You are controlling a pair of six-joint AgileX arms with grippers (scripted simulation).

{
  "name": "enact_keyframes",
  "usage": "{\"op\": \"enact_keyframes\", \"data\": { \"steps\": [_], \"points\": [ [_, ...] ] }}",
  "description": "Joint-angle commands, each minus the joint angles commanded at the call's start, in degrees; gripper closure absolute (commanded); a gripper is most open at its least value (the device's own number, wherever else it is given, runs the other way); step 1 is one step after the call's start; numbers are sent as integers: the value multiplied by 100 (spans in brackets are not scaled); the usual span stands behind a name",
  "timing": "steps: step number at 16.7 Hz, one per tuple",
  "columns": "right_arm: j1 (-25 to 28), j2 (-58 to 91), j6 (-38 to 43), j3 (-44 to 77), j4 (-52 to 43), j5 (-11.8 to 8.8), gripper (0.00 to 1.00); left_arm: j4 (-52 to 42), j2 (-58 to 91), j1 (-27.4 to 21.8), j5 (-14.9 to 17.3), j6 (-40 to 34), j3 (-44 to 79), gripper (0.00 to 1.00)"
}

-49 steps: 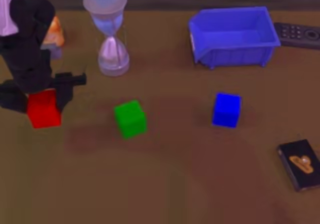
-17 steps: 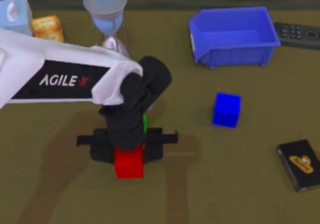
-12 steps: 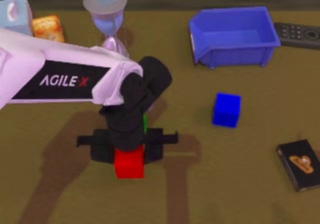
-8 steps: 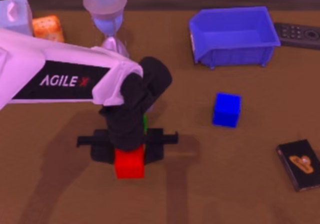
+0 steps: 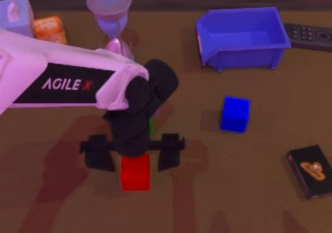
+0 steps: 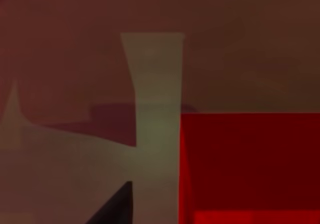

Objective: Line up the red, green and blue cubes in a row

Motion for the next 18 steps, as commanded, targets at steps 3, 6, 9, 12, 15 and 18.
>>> {"op": "enact_keyframes", "data": {
  "steps": [3,6,9,12,15,18],
  "points": [
    [0,0,0,0,0,0,0,0,0,0,0,0,0,0],
    [0,0,0,0,0,0,0,-1,-4,9,0,0,1,0],
    [0,0,0,0,0,0,0,-240,-100,20,-1,-10,150,0],
    [0,0,0,0,0,0,0,-884,-357,64,-1,-30,474,0],
    [0,0,0,0,0,0,0,-1400,-613,99,-3,-31,759,0],
    [0,0,0,0,0,0,0,-1463,-663,105,-5,-28,804,0]
  ]
}}
